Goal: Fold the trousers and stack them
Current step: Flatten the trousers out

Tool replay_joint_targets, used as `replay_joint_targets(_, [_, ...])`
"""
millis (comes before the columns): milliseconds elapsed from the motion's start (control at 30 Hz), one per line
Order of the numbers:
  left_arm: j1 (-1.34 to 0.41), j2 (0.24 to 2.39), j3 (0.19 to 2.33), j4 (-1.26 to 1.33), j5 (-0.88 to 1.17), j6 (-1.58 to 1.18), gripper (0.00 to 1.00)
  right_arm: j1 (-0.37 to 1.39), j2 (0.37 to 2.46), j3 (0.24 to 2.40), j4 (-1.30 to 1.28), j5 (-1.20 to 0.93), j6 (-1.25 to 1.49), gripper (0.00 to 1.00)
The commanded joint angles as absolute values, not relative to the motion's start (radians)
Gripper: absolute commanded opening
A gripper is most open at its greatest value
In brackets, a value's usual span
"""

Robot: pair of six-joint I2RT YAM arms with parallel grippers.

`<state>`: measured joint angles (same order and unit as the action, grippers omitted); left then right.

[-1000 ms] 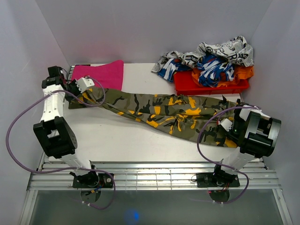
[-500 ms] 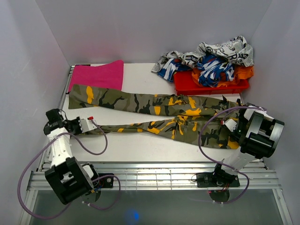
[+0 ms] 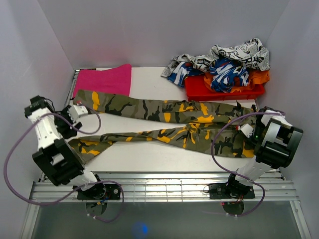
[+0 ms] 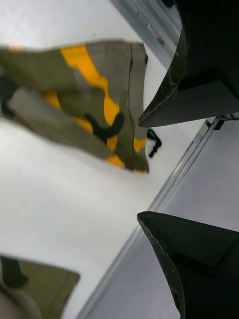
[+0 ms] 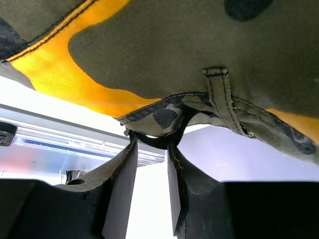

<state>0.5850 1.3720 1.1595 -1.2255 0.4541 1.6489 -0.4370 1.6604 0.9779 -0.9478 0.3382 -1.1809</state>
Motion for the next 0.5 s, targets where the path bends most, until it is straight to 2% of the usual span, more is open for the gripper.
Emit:
replay_joint_targets(0, [0.617,1.56,1.389,-1.404,0.558,1.481,0.79,-0.442,1.631,0.989,-1.002,0.337,-1.233,0.37])
replay_joint_targets(133, [0.606,1.707,1.491,-1.382,0.533,1.448,0.8,-0.442,1.629,0.994,-1.011,0.339,-1.23,0.37])
replay_joint_targets(467, [0.588,1.899,1.447,-1.345,0.379,1.44,0.78,-0.442,1.646,1.034,-1.051,0.344,-1.212,0.38])
